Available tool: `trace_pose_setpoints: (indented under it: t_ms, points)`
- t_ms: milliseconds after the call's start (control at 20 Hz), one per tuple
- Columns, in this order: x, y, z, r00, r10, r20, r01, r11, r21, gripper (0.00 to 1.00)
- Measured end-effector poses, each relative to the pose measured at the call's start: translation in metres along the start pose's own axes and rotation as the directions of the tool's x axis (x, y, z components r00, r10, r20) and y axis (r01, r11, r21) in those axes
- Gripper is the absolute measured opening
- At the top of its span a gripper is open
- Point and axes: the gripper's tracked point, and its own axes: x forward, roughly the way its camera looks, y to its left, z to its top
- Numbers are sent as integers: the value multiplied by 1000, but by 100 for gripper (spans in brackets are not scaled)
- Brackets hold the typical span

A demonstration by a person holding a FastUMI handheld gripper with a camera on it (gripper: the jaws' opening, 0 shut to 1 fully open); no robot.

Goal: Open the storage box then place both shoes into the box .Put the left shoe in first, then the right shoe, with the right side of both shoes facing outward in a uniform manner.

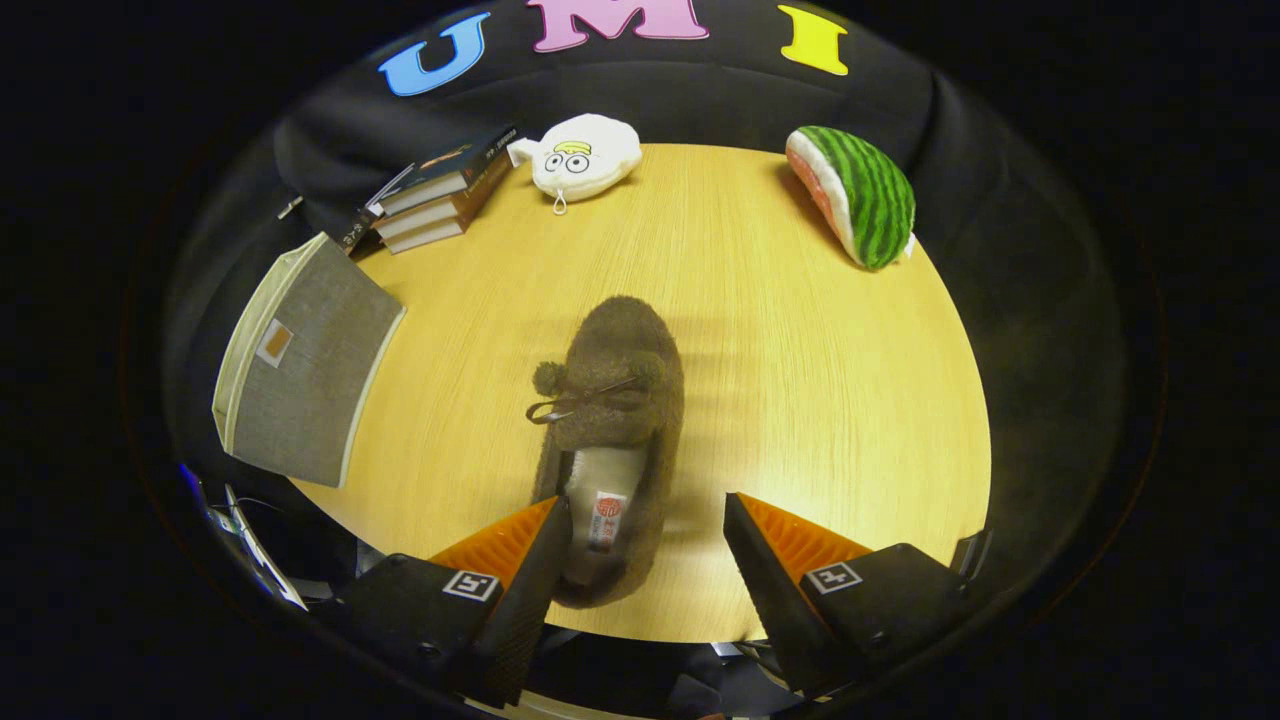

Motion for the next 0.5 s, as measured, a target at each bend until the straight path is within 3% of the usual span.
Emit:
trace_pose_setpoints:
  t_ms: [400, 450, 500]
  points:
    - [52, -15, 28, 997, -62, 49, 62, 998, -12, 81]
    - [56, -15, 31, 996, -68, 60, 68, 998, 1, 78]
    - [59, -11, 33, 997, -56, 59, 55, 998, 12, 68]
